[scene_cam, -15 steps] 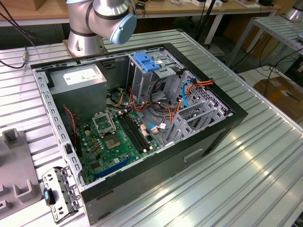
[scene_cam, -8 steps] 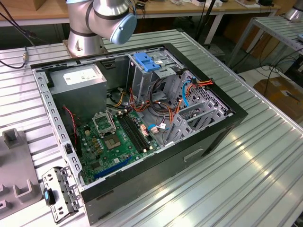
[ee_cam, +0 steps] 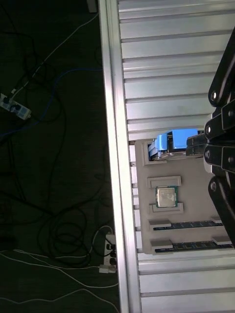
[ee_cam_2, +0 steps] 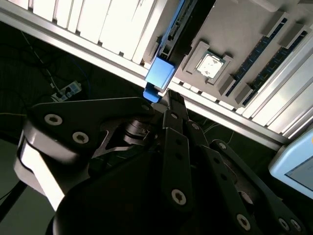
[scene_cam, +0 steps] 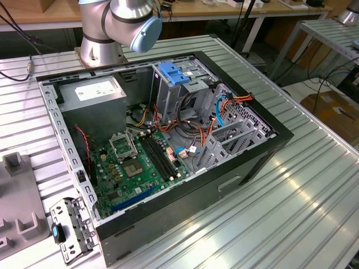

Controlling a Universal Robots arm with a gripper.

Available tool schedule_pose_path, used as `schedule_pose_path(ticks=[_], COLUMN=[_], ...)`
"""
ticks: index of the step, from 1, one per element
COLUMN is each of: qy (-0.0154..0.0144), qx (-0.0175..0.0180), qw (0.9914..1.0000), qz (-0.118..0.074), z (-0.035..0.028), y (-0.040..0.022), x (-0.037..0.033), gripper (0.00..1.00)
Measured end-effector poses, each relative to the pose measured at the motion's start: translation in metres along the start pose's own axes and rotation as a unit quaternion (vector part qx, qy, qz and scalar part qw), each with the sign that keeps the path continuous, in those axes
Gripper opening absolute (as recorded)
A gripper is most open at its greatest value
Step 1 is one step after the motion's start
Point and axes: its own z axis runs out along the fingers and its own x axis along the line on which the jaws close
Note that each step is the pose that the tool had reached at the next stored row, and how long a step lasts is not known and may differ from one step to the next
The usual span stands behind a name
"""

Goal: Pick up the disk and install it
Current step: 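Pick up the disk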

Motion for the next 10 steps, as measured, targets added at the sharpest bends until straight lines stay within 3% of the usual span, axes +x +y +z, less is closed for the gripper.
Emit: schedule_pose_path(ticks=[7, 10], qy=[0.0001, 0.0013], qx=[-0.0001, -0.0007], qw=[1.0, 0.99959], qz=[-0.002, -0.029], z=[0.0, 0.0002], y=[0.0, 0.0], x=[0.0, 0.0], gripper=[0.11, 0.11])
